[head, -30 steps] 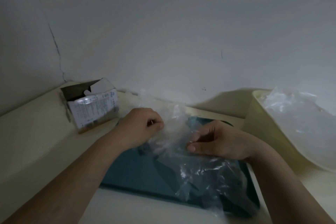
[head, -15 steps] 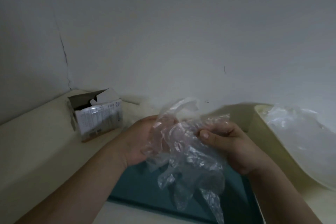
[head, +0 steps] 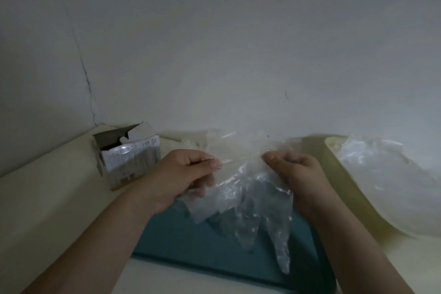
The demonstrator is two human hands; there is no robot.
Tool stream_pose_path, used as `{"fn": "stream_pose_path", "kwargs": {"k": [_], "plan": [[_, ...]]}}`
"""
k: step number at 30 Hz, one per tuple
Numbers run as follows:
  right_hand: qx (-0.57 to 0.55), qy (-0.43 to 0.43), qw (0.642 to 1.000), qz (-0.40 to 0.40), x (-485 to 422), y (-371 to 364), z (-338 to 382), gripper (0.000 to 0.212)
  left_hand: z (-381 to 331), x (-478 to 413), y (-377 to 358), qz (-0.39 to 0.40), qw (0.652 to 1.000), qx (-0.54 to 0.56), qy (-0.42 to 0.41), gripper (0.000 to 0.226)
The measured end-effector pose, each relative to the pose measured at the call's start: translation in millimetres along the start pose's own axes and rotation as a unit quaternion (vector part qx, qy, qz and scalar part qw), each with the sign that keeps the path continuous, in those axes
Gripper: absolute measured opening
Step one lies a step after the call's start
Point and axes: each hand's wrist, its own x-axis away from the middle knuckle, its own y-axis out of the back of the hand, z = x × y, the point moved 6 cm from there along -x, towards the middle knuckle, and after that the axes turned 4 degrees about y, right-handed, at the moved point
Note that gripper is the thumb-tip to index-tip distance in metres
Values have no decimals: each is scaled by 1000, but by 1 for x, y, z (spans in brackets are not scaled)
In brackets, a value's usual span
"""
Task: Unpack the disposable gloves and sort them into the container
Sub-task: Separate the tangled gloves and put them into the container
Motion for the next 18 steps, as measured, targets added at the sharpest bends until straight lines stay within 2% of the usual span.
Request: {"fn": "stream_pose_path", "kwargs": {"k": [3, 6, 9, 11, 13, 14, 15, 17, 18], "plan": [[-24, 2, 999, -30, 2, 4, 9, 11, 2, 10, 13, -40, 998, -41, -7, 16], [-44, 10, 999, -14, 12, -6, 24, 9, 3, 28, 13, -55, 995, -78, -1, 35], [-50, 15, 997, 54, 28, -22, 43, 11, 9, 38, -4, 24, 998, 44, 36, 67], [-53, 21, 994, 98, 43, -27, 58, 11, 6, 43, -23, 86, 985, 147, 30, 69], [-29, 33, 993, 113, 55, -22, 73, 8, 7, 42, -40, 105, 960, 255, 57, 72], [-17, 42, 992, 114, 59, -15, 81, 8, 4, 42, -49, 110, 948, 292, 68, 70], [-6, 47, 992, 113, 62, -8, 89, 8, 1, 40, -58, 115, 943, 306, 66, 58], [36, 58, 992, 104, 68, 17, 105, 9, -16, 39, -80, 119, 951, 283, 42, 17], [71, 62, 991, 93, 70, 34, 115, 10, -27, 38, -96, 120, 957, 263, 25, 12]]}}
